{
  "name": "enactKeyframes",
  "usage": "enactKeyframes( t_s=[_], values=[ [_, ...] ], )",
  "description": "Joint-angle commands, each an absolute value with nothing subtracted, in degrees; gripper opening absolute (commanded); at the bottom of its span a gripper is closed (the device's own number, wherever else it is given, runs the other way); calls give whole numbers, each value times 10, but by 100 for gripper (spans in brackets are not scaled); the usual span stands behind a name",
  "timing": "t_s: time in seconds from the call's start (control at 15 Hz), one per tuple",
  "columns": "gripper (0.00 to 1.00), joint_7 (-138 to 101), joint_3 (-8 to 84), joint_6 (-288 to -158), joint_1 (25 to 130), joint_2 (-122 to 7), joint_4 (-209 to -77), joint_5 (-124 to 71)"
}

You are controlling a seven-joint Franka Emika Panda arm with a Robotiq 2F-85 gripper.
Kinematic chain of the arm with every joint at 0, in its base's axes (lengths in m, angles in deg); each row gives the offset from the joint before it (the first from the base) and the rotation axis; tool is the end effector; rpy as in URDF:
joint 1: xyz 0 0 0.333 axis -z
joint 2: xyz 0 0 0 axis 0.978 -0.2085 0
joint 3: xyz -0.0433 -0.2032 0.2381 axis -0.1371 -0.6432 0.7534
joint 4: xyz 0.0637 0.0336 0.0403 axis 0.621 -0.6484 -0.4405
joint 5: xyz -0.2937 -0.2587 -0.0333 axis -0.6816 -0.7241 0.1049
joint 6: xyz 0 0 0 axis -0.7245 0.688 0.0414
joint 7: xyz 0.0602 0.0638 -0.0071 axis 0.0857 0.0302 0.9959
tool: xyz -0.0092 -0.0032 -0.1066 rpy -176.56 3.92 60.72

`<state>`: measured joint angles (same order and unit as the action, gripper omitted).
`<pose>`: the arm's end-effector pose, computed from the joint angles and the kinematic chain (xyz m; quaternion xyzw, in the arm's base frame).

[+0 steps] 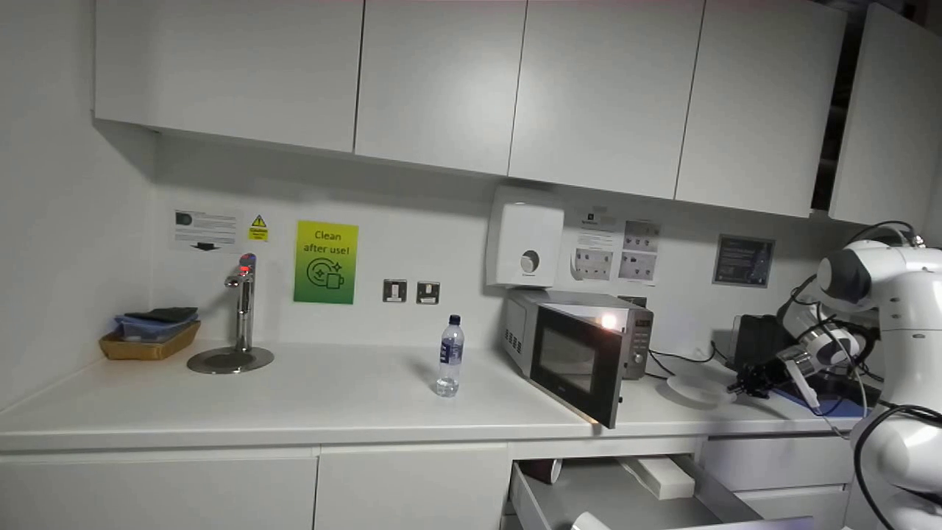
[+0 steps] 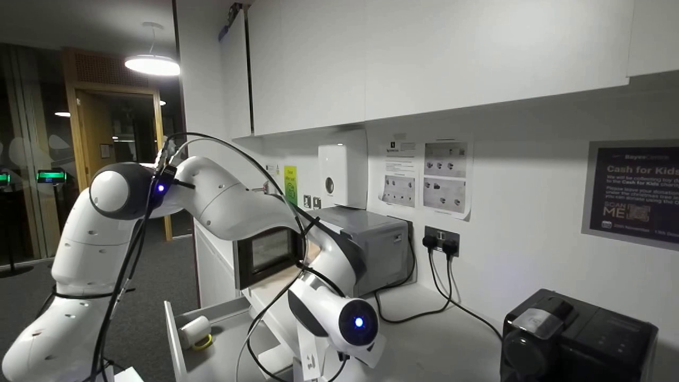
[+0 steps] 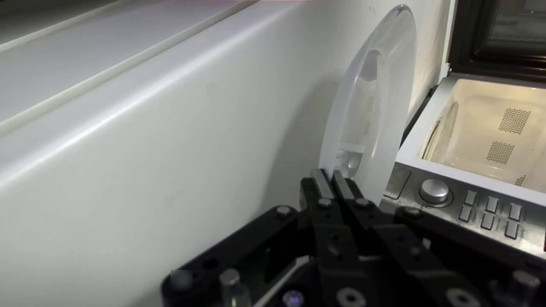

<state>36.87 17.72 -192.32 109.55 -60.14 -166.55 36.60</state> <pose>0.3782 -0.4188 0.2889 -0.8533 0.2850 -0.1819 0.3970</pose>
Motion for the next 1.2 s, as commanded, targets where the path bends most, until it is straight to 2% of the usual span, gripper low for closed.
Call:
enactKeyframes(
  t_s=[0.0, 0.4, 0.53, 1.13],
  values=[
    [1, 372, 185, -1876, 1118, -617, -1635, 382],
    [1, 362, 185, -1864, 1124, -633, -1612, 373],
    [3, 366, 185, -1896, 1114, -627, -1632, 364],
    [1, 363, 187, -1895, 1119, -633, -1625, 373]
  ],
)
